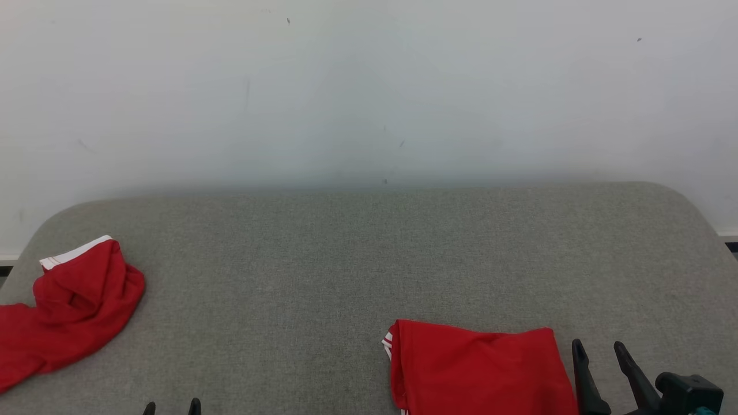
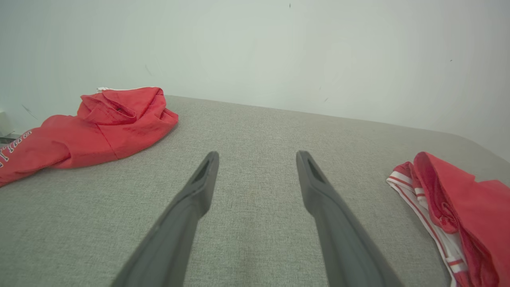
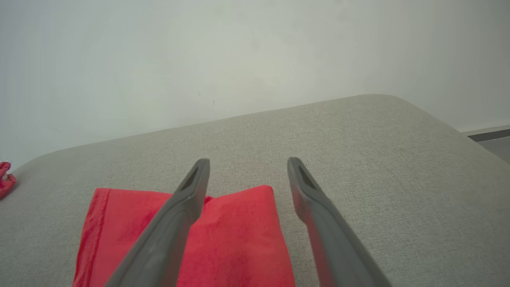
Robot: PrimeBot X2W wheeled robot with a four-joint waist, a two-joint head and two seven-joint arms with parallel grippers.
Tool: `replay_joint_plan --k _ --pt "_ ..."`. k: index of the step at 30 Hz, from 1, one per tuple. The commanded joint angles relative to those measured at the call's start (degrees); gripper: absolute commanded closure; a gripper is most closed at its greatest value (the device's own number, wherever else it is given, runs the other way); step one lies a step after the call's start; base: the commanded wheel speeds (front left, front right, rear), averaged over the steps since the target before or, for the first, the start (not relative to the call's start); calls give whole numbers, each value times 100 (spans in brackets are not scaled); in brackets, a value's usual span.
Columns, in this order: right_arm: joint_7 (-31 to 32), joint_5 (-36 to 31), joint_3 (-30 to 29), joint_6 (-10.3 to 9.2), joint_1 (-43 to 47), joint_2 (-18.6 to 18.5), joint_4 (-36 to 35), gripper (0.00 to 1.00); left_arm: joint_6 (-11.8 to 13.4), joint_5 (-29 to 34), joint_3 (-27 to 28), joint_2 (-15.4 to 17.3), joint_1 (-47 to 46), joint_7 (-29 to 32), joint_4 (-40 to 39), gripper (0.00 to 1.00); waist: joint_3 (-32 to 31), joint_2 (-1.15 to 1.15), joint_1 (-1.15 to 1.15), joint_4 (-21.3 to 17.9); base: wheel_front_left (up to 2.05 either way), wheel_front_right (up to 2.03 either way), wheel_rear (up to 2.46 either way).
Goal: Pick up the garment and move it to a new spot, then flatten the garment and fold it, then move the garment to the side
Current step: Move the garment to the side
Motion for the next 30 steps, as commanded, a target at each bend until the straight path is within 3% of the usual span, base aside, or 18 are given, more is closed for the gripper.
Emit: replay_joint_plan --k 1,8,12,19,25,30 --pt "27 16 29 -14 74 -3 -16 0 -20 -12 -7 5 44 -21 16 0 11 0 0 10 0 0 0" --pt "114 107 -65 -14 50 -4 23 0 31 -28 -64 -30 12 -21 57 0 41 0 0 59 0 0 0" --pt "522 177 -244 -14 58 -4 49 0 39 -38 -83 -29 4 -21 66 0 50 0 0 86 0 0 0" --pt "3016 157 -761 -13 -237 -11 -108 0 46 -27 -179 12 -73 48 -16 0 206 0 0 264 0 0 0" --pt "4056 -224 -997 -13 -498 0 -13 0 30 -16 -267 54 -146 138 -87 0 403 0 0 443 0 0 0" --pt "4415 -389 -1081 -13 -682 0 257 0 21 -6 -346 105 -201 210 -164 0 620 0 0 631 0 0 0"
